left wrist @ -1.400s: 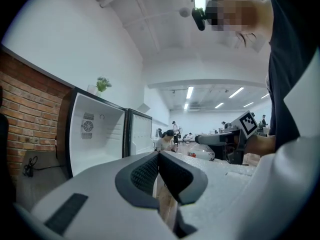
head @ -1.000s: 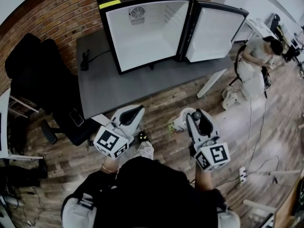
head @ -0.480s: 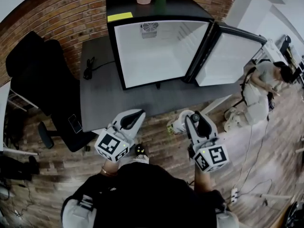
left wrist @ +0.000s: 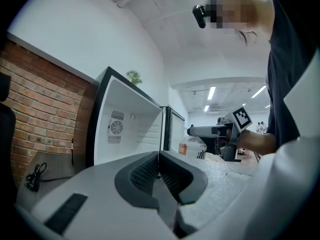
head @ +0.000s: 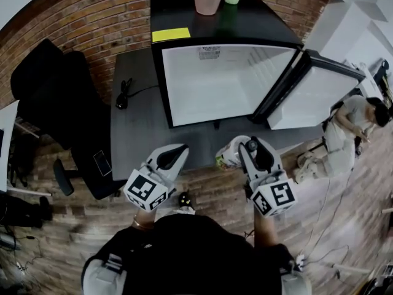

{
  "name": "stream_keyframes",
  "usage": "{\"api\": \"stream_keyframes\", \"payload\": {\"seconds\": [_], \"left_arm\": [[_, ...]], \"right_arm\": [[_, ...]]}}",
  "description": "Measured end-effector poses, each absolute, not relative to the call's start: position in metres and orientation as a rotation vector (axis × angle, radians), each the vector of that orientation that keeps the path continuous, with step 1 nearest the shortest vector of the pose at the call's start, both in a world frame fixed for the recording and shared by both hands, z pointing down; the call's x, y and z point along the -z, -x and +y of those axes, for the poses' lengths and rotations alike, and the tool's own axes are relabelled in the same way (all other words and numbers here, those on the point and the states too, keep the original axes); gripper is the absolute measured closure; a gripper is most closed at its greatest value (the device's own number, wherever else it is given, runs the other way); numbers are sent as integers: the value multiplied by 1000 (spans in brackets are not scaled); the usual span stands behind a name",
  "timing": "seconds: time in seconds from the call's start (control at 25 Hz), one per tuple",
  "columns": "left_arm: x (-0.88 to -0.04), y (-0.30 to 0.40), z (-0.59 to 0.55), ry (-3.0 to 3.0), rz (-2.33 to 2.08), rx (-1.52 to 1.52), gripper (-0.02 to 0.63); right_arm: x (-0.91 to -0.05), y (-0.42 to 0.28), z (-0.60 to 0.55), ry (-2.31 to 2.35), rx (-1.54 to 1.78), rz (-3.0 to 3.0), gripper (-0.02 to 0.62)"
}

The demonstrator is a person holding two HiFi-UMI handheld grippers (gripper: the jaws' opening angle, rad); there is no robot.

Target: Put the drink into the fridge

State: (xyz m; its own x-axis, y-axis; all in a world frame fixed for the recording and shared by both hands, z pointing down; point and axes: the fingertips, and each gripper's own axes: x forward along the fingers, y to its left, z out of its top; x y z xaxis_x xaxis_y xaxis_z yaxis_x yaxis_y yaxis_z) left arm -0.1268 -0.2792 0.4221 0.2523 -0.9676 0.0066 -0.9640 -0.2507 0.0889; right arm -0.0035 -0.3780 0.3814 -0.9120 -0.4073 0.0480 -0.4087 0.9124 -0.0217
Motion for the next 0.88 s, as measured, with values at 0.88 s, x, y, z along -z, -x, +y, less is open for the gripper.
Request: {"api": "stream_keyframes", "payload": {"seconds": [0.88], "left_arm": [[-436, 195, -308, -2355, -1931, 106, 610]], "right_arm": [[-391, 107, -444, -501, 13, -3003, 445]]}}
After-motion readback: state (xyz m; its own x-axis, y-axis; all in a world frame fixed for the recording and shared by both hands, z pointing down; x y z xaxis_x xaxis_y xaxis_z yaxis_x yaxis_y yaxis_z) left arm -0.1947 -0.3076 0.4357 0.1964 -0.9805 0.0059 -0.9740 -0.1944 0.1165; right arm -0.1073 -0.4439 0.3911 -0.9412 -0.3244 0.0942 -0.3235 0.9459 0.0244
